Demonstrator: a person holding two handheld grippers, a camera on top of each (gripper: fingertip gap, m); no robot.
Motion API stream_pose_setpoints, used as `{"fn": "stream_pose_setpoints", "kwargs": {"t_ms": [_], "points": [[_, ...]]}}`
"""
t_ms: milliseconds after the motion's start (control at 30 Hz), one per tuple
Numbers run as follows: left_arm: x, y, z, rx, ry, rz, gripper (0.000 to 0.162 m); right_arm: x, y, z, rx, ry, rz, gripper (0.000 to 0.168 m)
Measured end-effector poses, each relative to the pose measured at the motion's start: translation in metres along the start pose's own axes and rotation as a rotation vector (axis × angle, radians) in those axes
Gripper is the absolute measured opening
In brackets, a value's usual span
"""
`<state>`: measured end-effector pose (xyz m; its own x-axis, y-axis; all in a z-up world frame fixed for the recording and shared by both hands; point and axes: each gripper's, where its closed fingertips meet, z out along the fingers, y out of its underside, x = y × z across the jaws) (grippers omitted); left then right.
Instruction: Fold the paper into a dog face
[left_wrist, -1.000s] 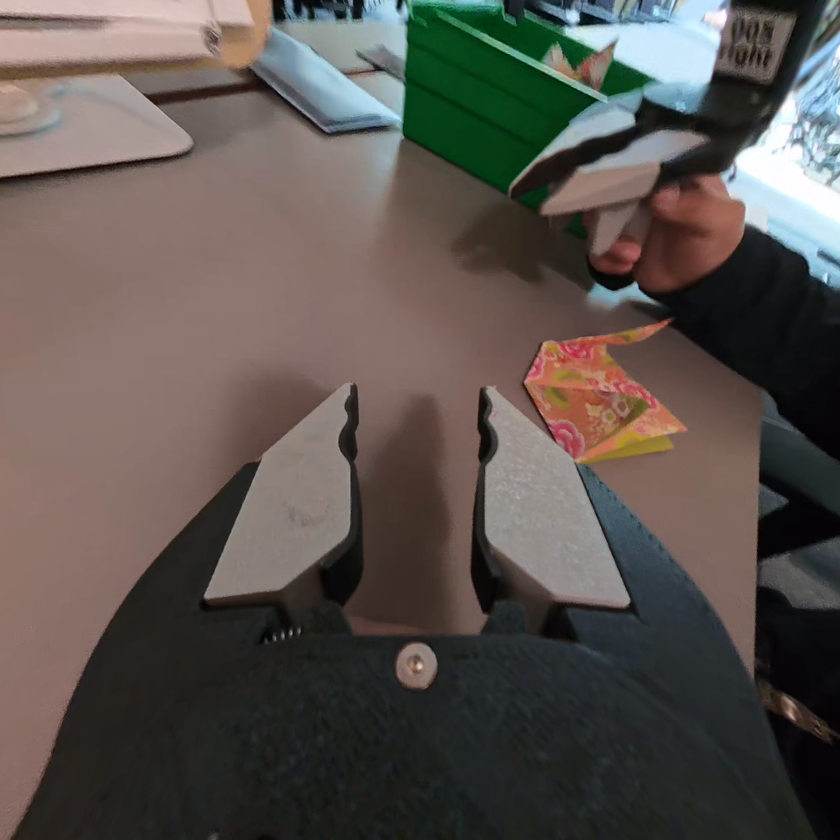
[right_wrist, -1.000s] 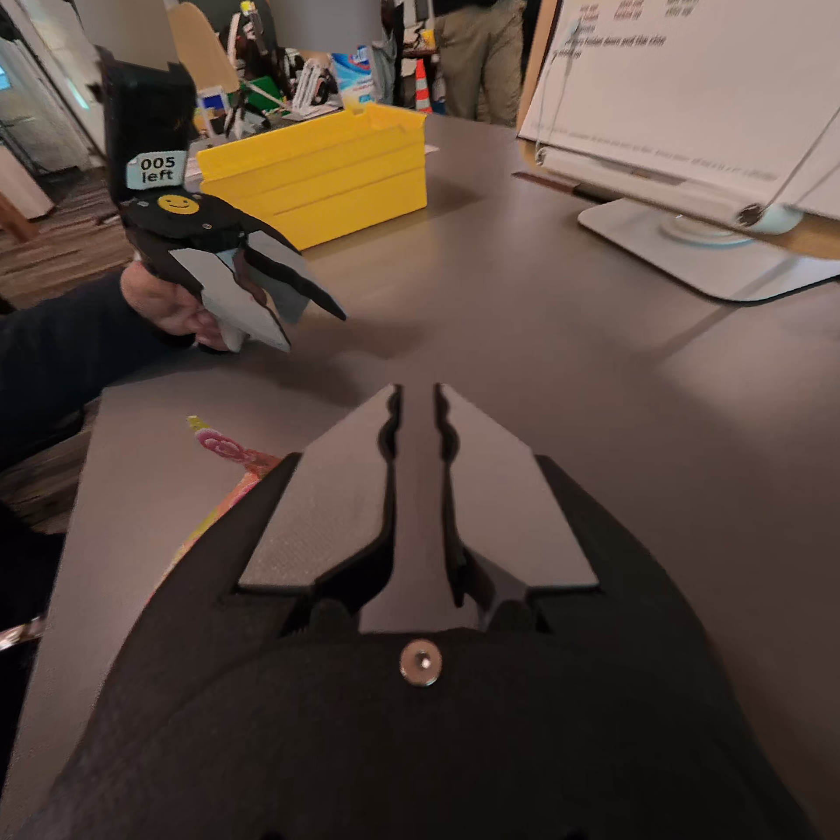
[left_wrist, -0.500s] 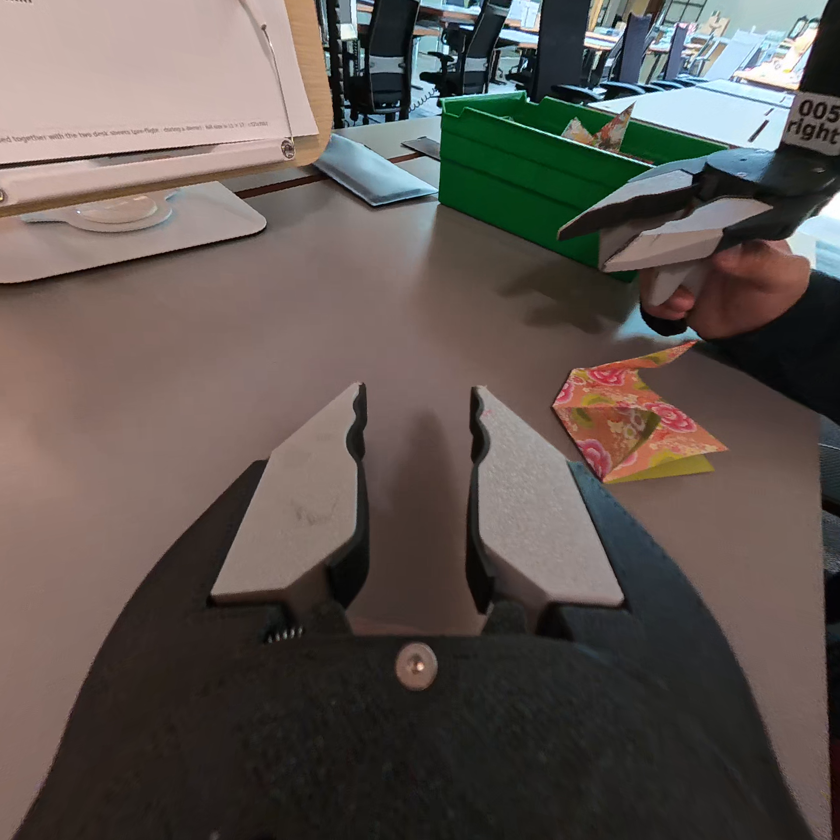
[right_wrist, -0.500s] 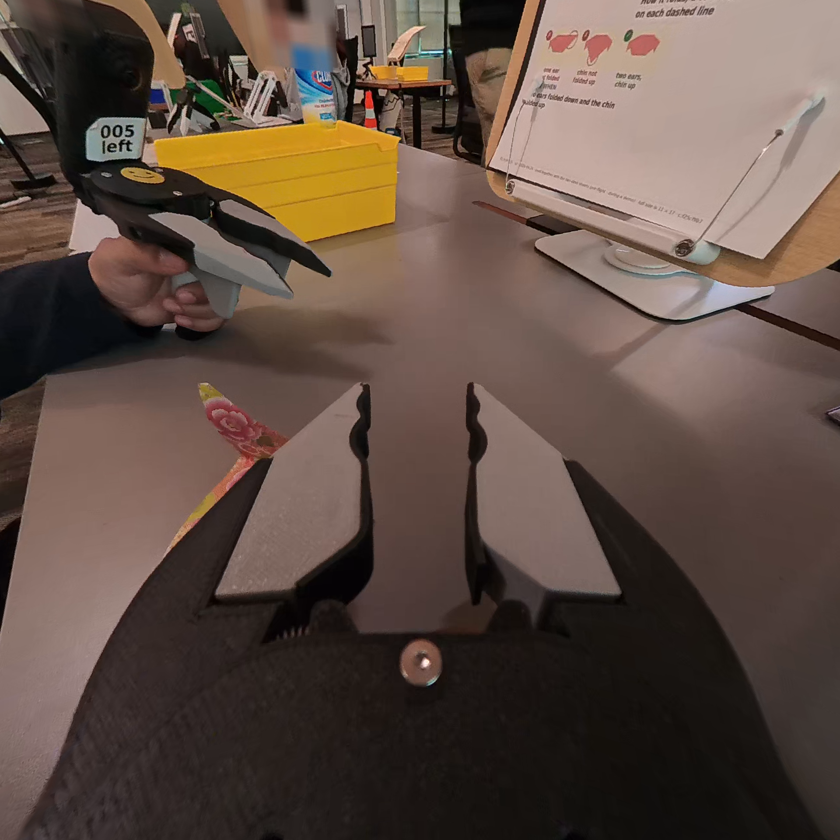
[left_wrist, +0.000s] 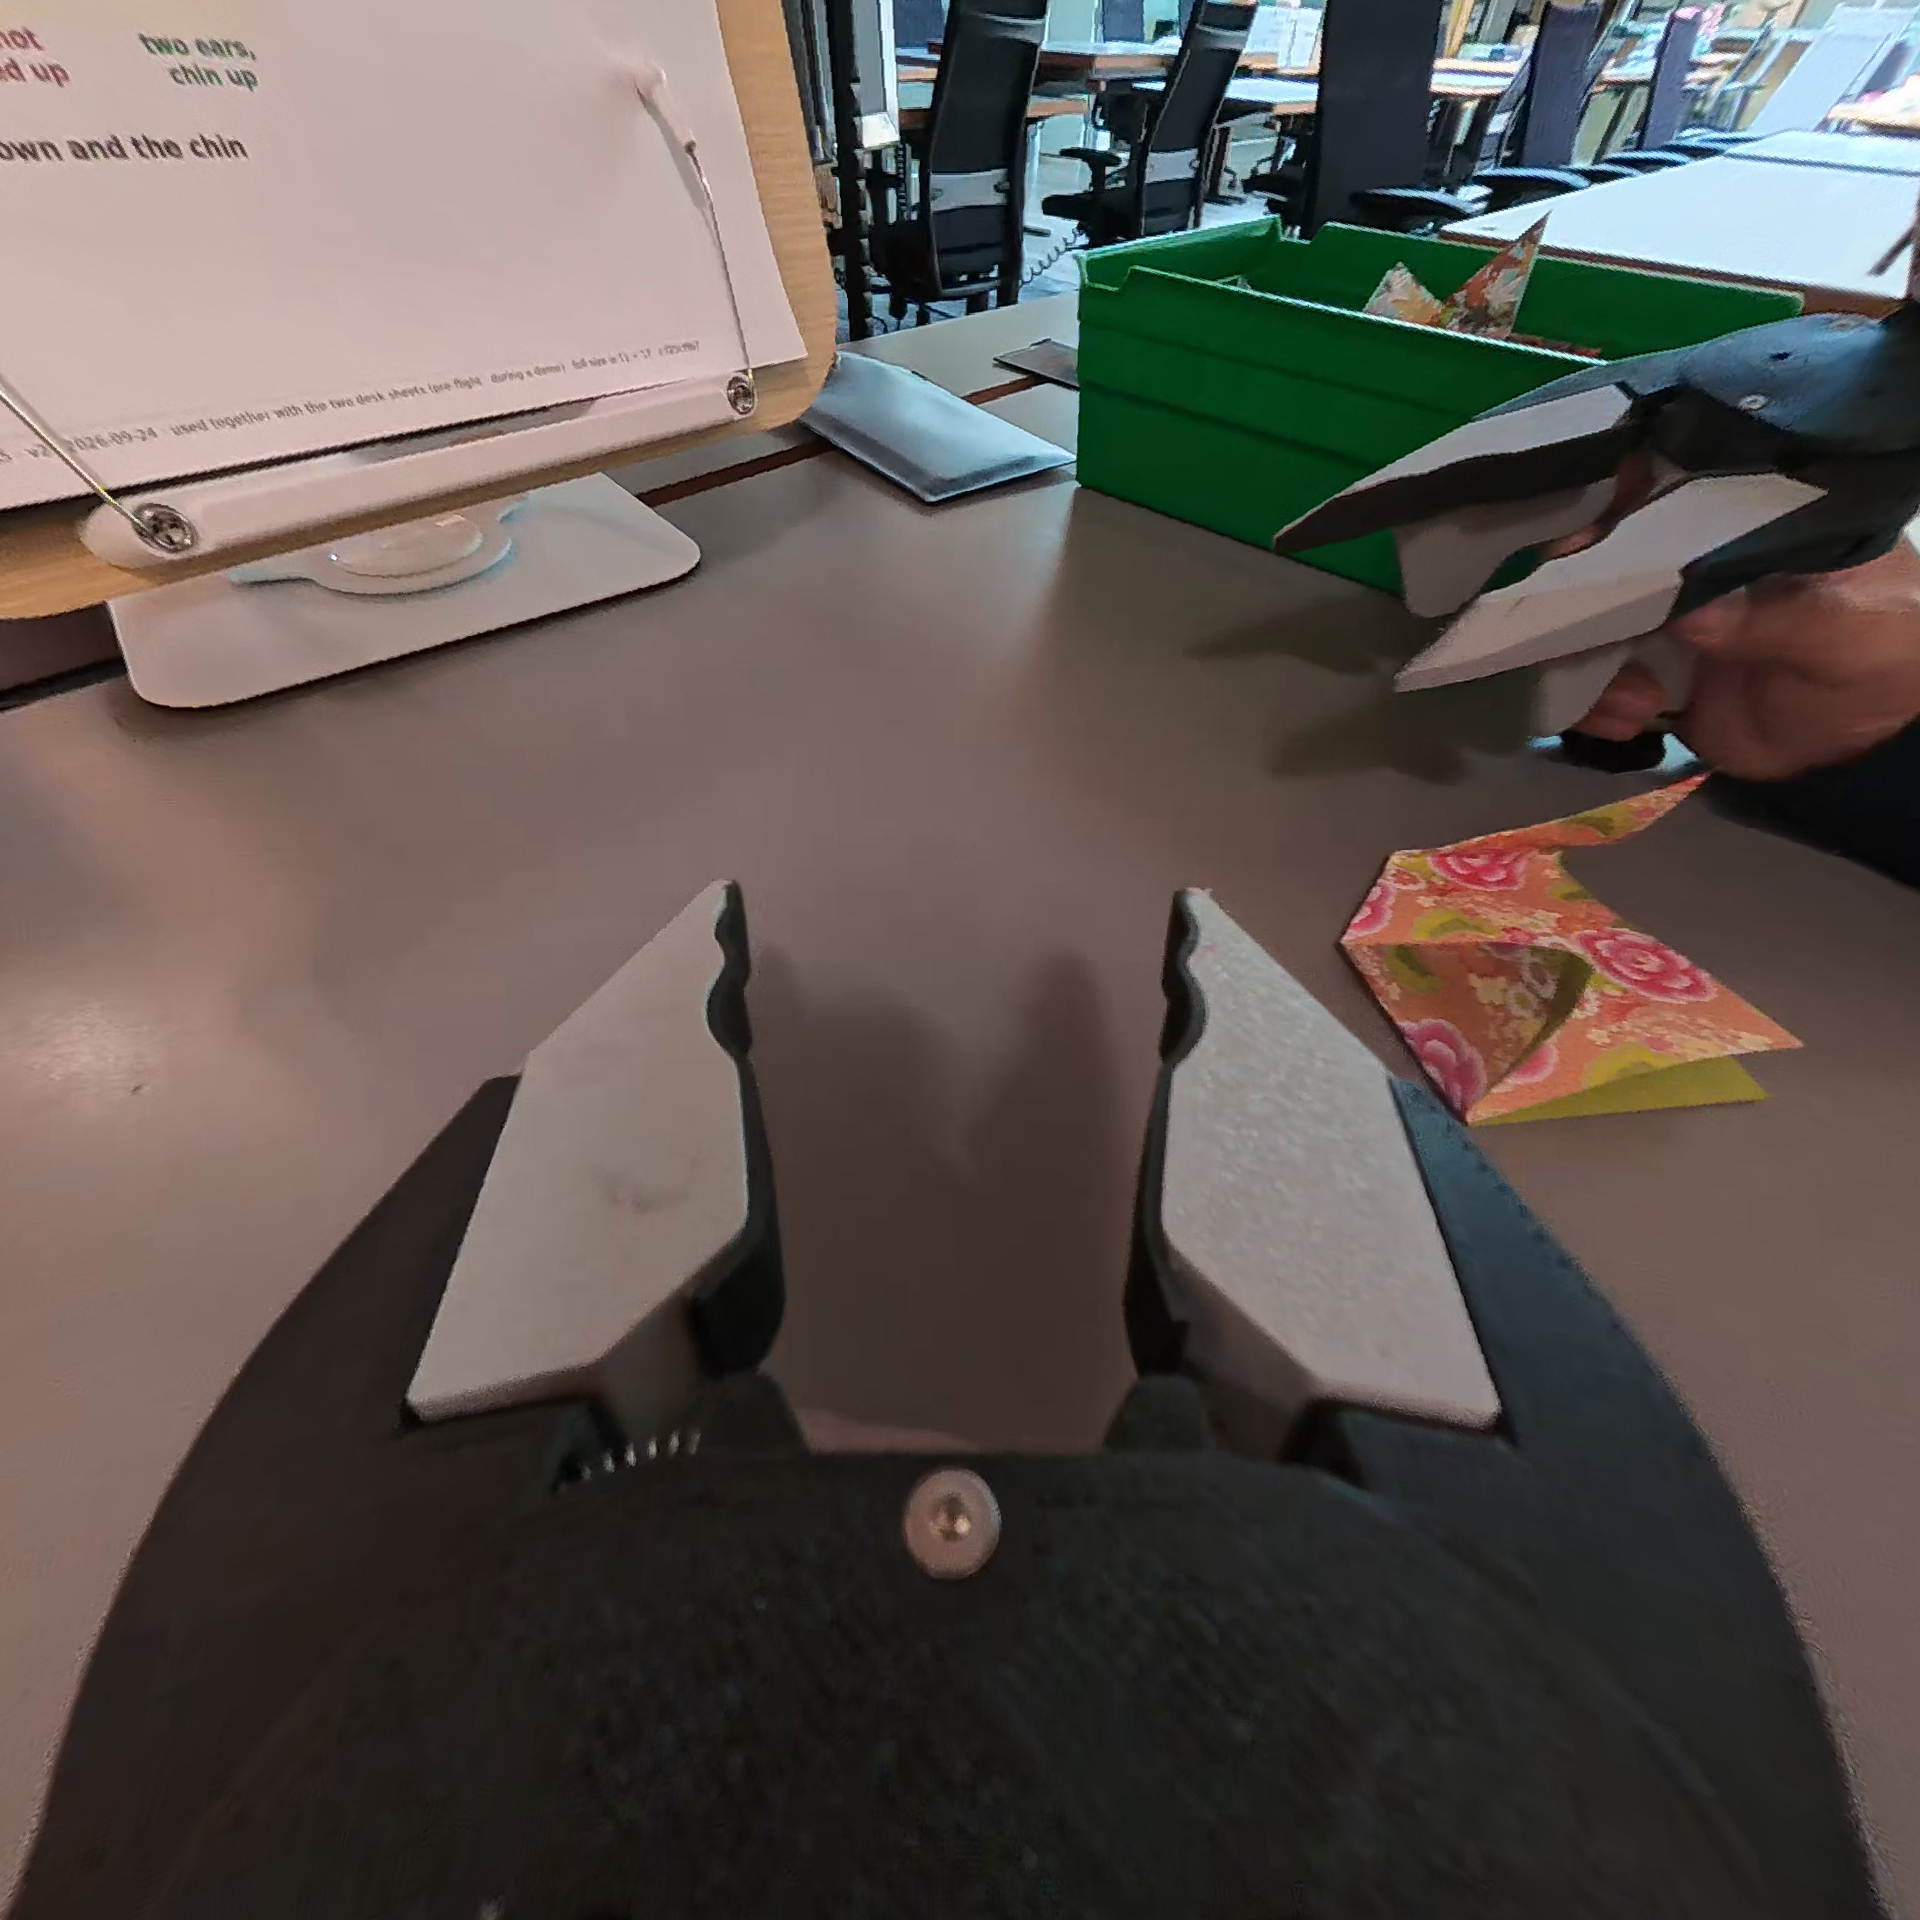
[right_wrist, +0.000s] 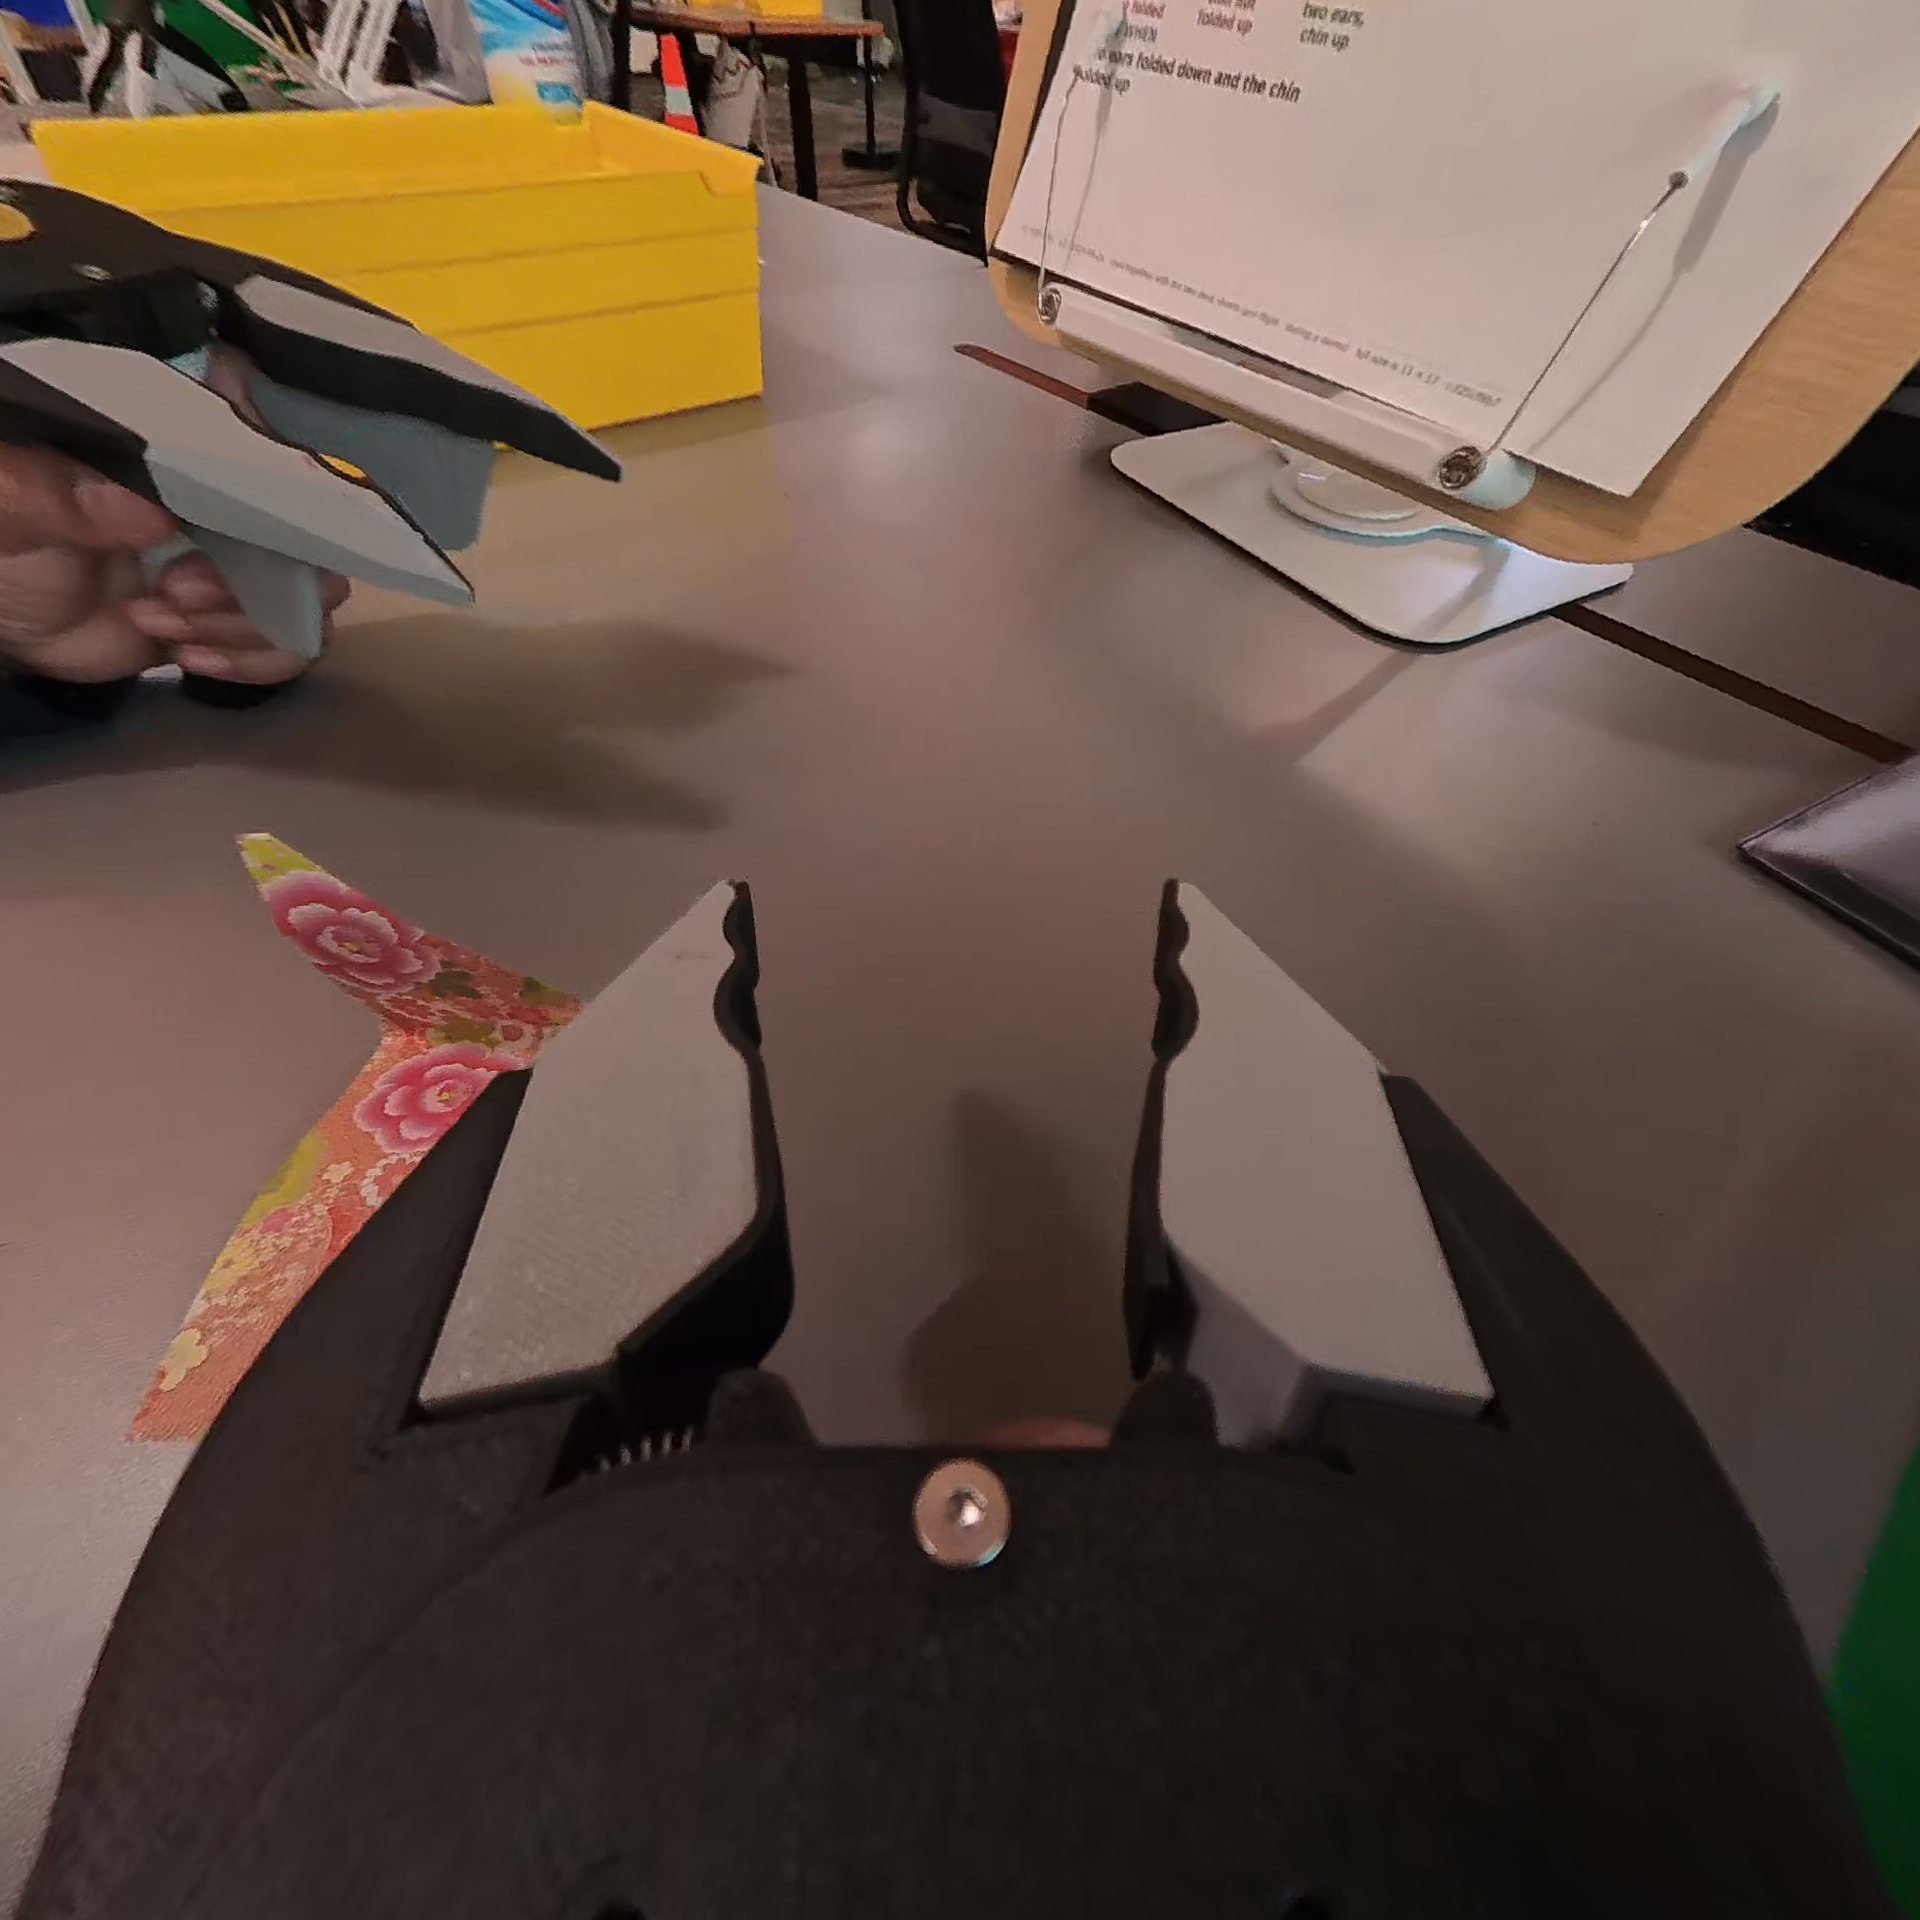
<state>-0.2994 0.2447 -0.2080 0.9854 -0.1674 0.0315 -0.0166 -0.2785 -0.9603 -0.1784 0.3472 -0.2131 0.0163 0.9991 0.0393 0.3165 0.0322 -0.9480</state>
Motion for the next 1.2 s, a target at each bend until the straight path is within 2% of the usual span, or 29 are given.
{"fn": "stream_pose_setpoints", "kwargs": {"t_ms": [367,500,700,933,1200], "points": [[-0.005,0.006,0.003,-0.047,-0.073,0.068,0.080,0.011,0.013,0.012,-0.099,0.031,0.060,0.072],[-0.004,0.011,0.004,-0.083,-0.094,0.117,0.079,0.012,0.015,0.018,-0.125,-0.008,0.104,0.076],[0.000,0.019,0.007,-0.140,-0.121,0.222,0.086,0.007,0.014,0.024,-0.127,-0.059,0.142,0.075],[-0.004,0.027,0.007,-0.195,-0.137,0.208,0.088,-0.003,0.008,0.022,-0.091,-0.100,0.143,0.069],[-0.017,0.041,0.013,-0.304,-0.240,0.372,0.086,-0.009,0.005,0.023,-0.080,-0.164,0.151,0.068]]}}
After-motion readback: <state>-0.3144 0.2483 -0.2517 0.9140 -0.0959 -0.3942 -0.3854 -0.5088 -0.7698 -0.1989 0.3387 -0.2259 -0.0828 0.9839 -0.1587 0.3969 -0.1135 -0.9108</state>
